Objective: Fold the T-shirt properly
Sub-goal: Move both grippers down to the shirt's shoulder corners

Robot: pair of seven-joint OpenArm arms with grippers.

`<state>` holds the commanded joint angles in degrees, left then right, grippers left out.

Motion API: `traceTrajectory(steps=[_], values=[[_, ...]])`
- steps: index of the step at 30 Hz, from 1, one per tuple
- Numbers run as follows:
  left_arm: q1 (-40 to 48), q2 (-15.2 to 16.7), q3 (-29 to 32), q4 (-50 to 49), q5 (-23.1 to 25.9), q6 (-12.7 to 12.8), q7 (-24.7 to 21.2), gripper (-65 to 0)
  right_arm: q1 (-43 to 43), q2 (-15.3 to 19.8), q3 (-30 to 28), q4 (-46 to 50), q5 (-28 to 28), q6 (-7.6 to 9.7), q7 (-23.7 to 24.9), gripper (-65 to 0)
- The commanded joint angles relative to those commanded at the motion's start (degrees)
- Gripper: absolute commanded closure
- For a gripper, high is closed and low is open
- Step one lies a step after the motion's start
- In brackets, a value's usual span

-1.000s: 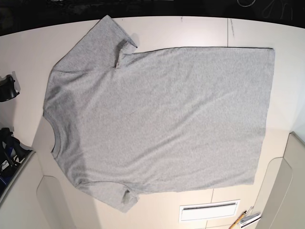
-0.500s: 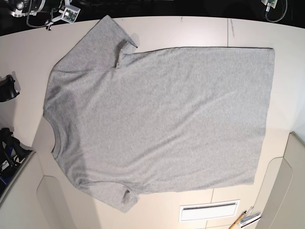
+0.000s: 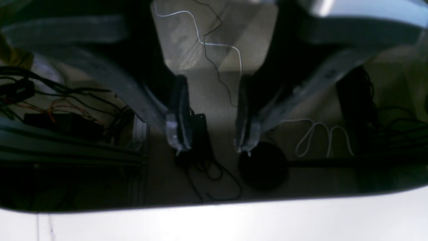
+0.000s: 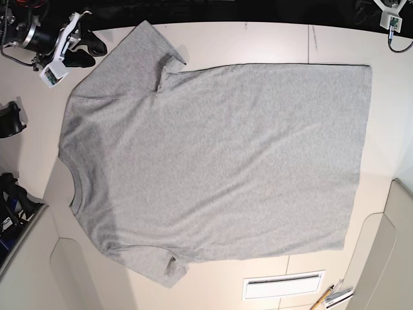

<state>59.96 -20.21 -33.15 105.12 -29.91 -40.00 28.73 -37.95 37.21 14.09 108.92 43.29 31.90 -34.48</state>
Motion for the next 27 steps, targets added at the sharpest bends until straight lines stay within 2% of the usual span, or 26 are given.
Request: traceTrajectory(steps=[2, 3, 5, 6, 10, 15, 19, 23, 27], values=[[-0.15, 0.00, 0.00, 0.31, -0.13, 0.00, 0.00, -25.9, -0.02, -1.97, 3.19, -0.02, 0.98, -0.22, -1.84, -29.3], [-0.15, 0.00, 0.00, 0.48, -0.13, 0.00, -0.11, -27.8, -0.13, -2.78, 4.33, -0.09, 0.85, -0.26, -1.88, -32.1], [-0.15, 0.00, 0.00, 1.09, -0.13, 0.00, -0.20, -33.4, -0.66, -4.22, 5.75, -0.59, 0.83, -1.42, -1.86, -35.5], [-0.15, 0.00, 0.00, 1.46, -0.13, 0.00, -0.22, -35.3, -1.01, -4.90, 5.79, -1.07, 0.63, -2.14, -1.88, -35.8], [-1.53, -1.29, 0.00, 2.40, -0.13, 0.00, 0.94, -36.1, -1.31, -8.57, 5.77, -4.66, 0.70, -2.12, -2.03, -35.8], [-6.23, -4.46, 0.00, 2.43, -5.51, 0.00, 11.82, -36.1, -1.27, -12.90, 5.77, -6.14, 1.57, -2.01, -2.03, -35.8], [-9.64, -5.68, -1.62, 2.43, -8.24, 0.00, 14.23, -36.1, -0.59, -15.54, 5.73, -6.19, 1.55, -1.92, -1.95, -35.8], [-13.05, -5.95, -6.64, 2.43, -11.58, 0.00, 15.76, -36.1, 0.20, -17.44, 4.96, -6.19, 1.55, -1.88, -1.81, -35.8], [-13.75, -8.20, -8.52, 2.40, -15.76, 0.00, 16.52, -36.1, 0.50, -18.34, 4.68, -6.19, 1.57, -1.88, -1.79, -35.8]])
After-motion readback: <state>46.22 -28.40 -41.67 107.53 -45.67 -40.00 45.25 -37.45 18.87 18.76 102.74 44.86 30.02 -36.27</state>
